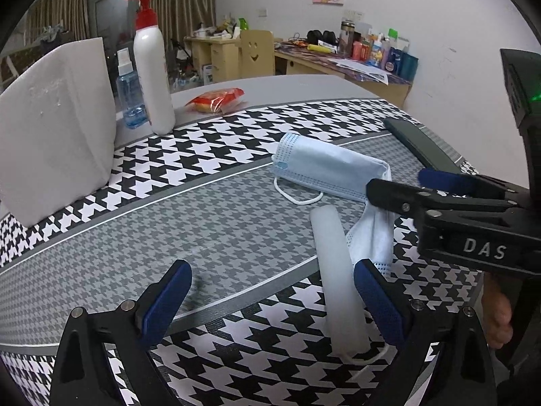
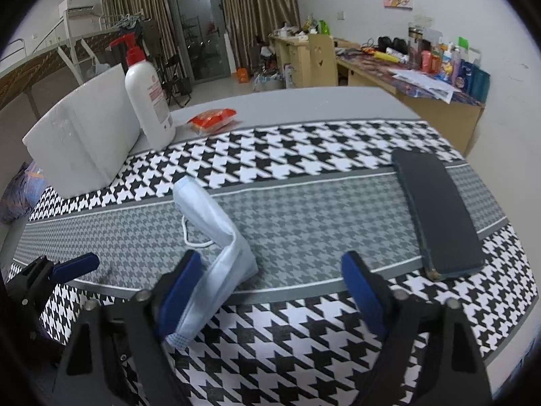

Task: Organize soft objects
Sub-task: 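Close the right gripper on the blue mask while the left gripper approaches the white roller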

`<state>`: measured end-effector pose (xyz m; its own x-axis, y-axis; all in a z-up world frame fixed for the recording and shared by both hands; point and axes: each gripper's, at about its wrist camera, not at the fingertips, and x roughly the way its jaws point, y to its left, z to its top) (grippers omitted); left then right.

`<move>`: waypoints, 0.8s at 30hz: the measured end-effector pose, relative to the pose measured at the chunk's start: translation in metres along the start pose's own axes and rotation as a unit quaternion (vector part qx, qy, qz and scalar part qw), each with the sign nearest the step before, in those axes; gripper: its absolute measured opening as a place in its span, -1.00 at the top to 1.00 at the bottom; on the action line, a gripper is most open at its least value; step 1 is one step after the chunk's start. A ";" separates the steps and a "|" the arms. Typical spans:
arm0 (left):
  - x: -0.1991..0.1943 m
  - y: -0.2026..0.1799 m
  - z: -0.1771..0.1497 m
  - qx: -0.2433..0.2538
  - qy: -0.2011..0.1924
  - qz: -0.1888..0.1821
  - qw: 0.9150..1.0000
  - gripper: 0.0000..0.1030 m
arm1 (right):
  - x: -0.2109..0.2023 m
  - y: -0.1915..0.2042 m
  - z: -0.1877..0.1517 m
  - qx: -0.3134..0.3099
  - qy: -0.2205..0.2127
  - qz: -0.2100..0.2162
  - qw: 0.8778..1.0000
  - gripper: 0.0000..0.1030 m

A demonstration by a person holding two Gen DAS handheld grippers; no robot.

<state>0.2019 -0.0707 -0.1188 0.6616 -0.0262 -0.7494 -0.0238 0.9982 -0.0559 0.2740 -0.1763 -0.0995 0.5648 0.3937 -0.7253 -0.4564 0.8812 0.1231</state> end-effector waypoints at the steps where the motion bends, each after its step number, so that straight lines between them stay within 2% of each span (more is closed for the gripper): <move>1: 0.000 0.000 0.000 0.001 0.000 0.000 1.000 -0.89 | 0.002 0.001 0.000 -0.001 0.003 0.003 1.000 -0.51; 4: 0.002 0.000 -0.001 0.002 0.004 -0.002 1.000 -0.89 | 0.004 0.003 0.000 -0.004 0.007 0.012 1.000 -0.39; 5: 0.003 -0.001 -0.001 0.003 0.004 -0.002 1.000 -0.89 | 0.004 0.005 0.000 -0.005 0.008 0.015 1.000 -0.27; 9: 0.003 -0.003 -0.001 0.006 0.005 -0.003 1.000 -0.89 | 0.007 0.006 -0.003 -0.004 0.023 0.026 0.999 0.01; 14: 0.003 -0.006 -0.001 0.009 0.006 -0.005 1.000 -0.89 | 0.008 0.008 -0.006 -0.005 0.031 0.032 0.999 0.62; 24: 0.002 -0.018 0.000 0.018 0.005 -0.014 1.000 -0.89 | -0.016 -0.006 -0.006 -0.003 0.012 0.004 1.000 0.66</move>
<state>0.2038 -0.0889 -0.1190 0.6539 -0.0539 -0.7547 0.0206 0.9984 -0.0534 0.2635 -0.1895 -0.0928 0.5439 0.3940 -0.7409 -0.4646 0.8766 0.1252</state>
